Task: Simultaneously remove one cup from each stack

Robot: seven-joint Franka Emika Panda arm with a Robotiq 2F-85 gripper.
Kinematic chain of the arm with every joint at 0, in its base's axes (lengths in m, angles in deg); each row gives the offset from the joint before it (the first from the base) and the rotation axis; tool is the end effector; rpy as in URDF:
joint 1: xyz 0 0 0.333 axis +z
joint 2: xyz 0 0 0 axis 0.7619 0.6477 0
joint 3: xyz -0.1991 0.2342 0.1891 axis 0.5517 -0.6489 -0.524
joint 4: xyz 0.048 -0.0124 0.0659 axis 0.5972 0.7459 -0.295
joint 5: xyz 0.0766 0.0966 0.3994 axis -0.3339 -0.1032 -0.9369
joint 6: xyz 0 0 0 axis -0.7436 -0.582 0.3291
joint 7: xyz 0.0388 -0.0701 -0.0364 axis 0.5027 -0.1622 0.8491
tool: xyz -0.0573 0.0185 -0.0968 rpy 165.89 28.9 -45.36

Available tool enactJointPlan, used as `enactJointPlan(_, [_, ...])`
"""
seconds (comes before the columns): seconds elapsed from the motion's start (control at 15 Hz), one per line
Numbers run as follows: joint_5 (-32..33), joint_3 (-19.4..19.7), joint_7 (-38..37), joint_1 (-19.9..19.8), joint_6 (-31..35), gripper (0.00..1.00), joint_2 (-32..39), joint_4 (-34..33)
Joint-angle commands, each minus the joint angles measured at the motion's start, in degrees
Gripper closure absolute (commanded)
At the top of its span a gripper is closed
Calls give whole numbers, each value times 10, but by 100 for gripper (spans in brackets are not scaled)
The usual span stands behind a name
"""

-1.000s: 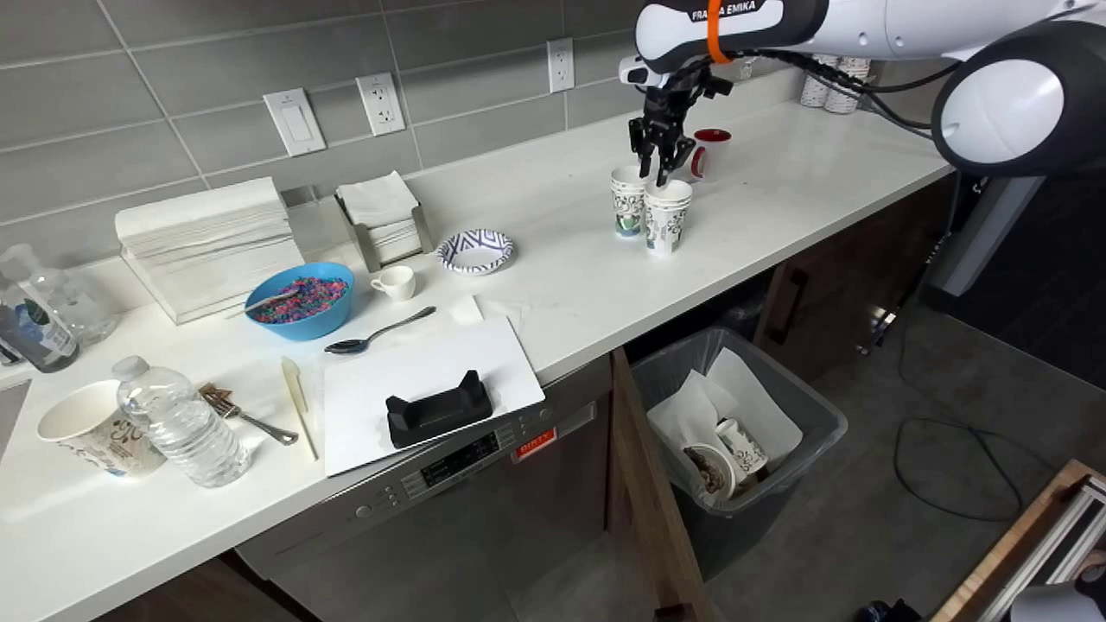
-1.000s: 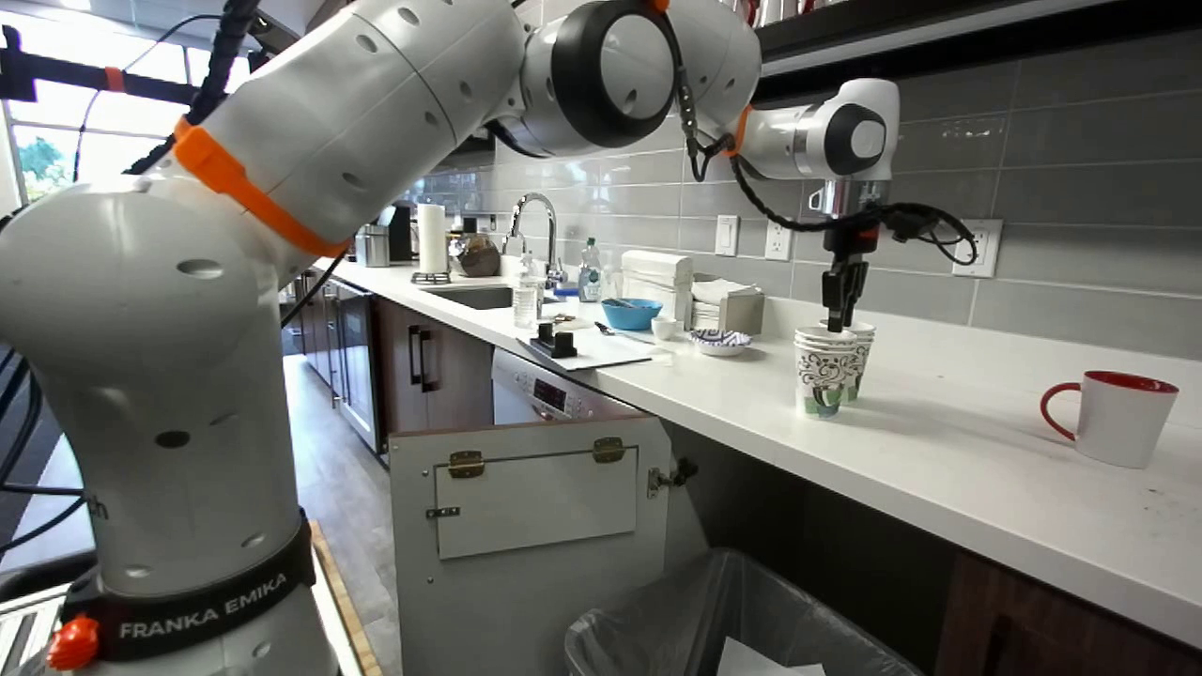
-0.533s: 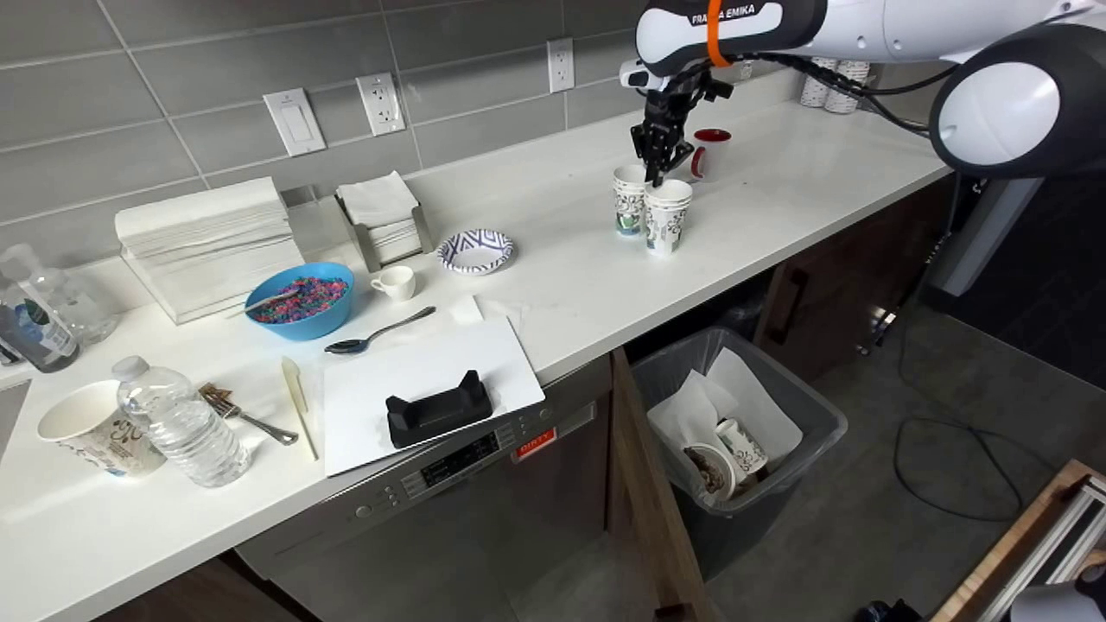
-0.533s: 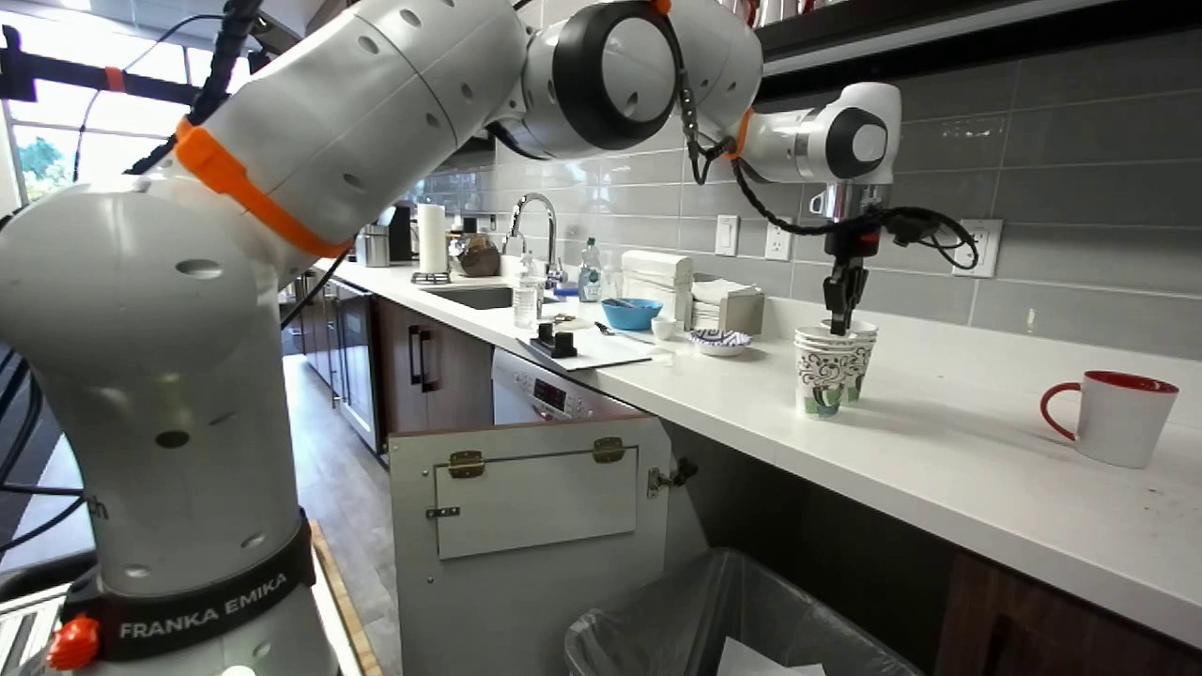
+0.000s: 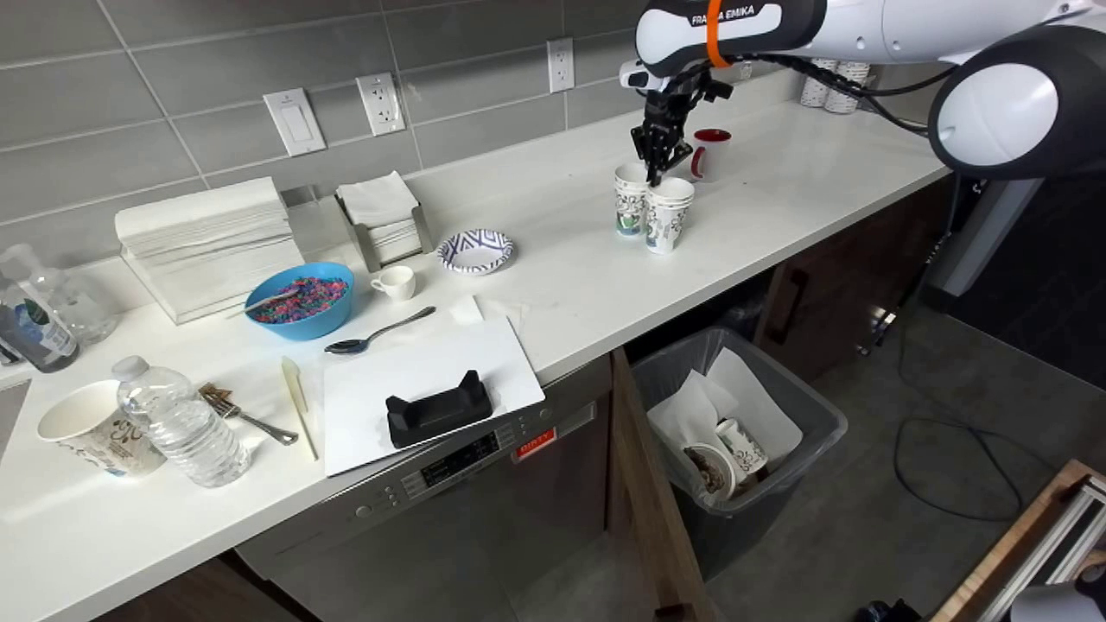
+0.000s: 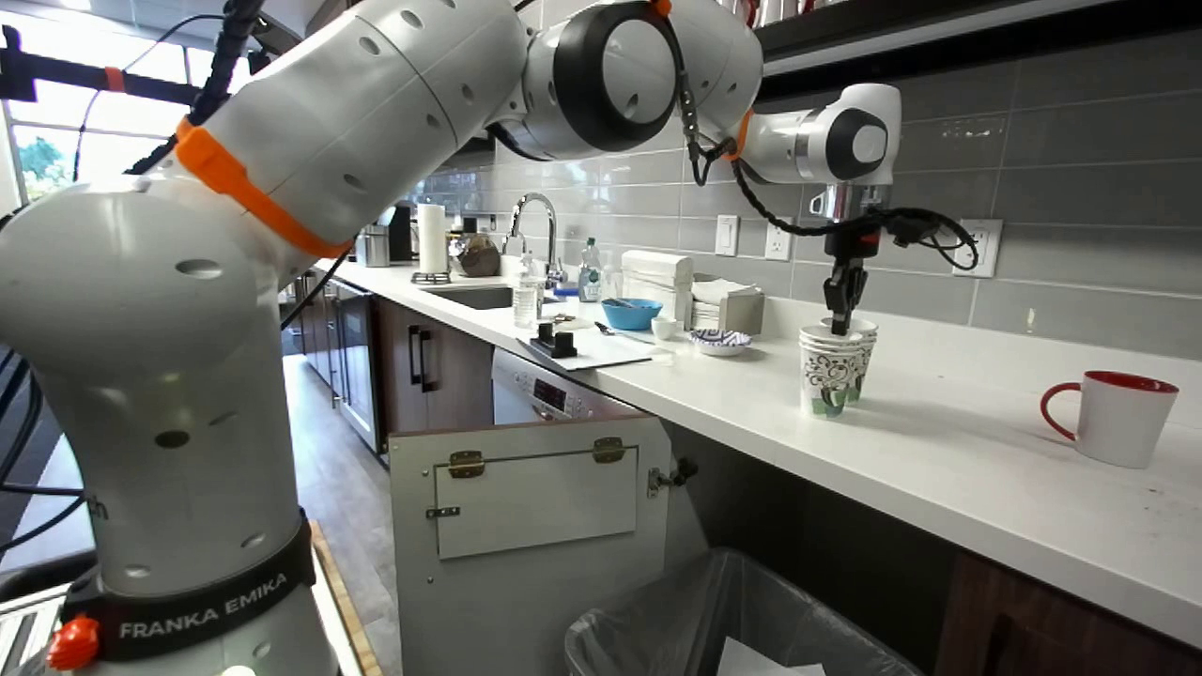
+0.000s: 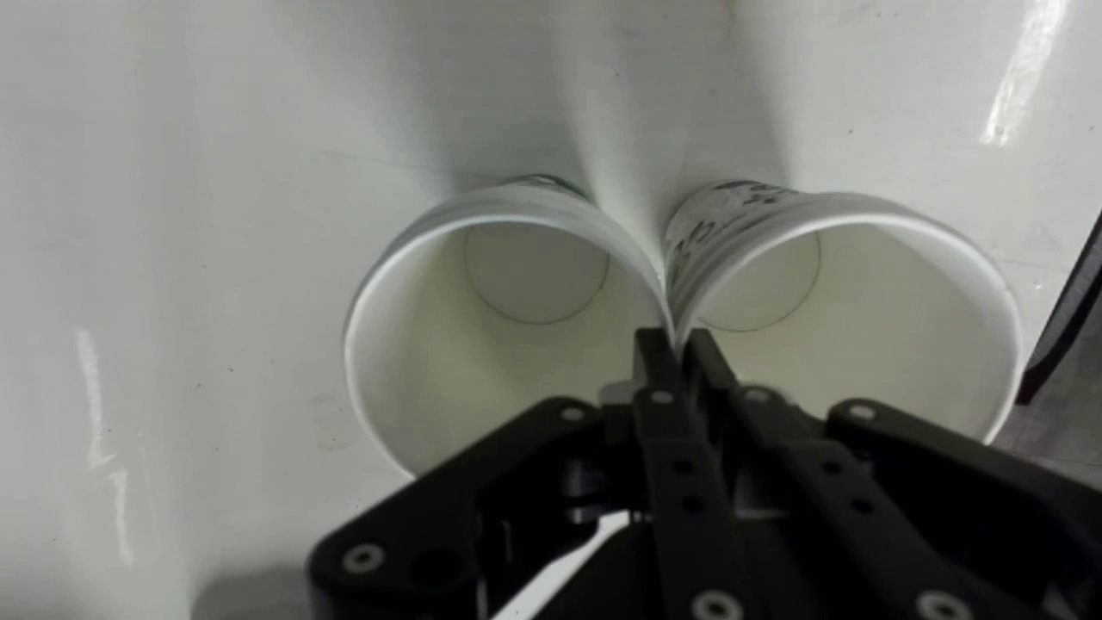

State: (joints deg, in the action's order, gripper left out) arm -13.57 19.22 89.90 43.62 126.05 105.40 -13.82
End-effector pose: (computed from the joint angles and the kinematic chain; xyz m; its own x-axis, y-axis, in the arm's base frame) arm 0.8341 -0.0773 0.4159 -0.1577 0.9875 -0.0003 0.9817 0.1568 0.1083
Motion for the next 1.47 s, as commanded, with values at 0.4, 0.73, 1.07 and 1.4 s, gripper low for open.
enactJointPlan(0.4, [5, 2, 3, 1, -7, 98, -4, -3])
enactJointPlan(0.73, [10, 6, -1, 5, -11, 98, -15, 2])
enactJointPlan(1.07, [2, 1, 0, 1, -23, 98, -14, 0])
enactJointPlan(1.4, [1, 5, -25, 4, -53, 98, -11, -4])
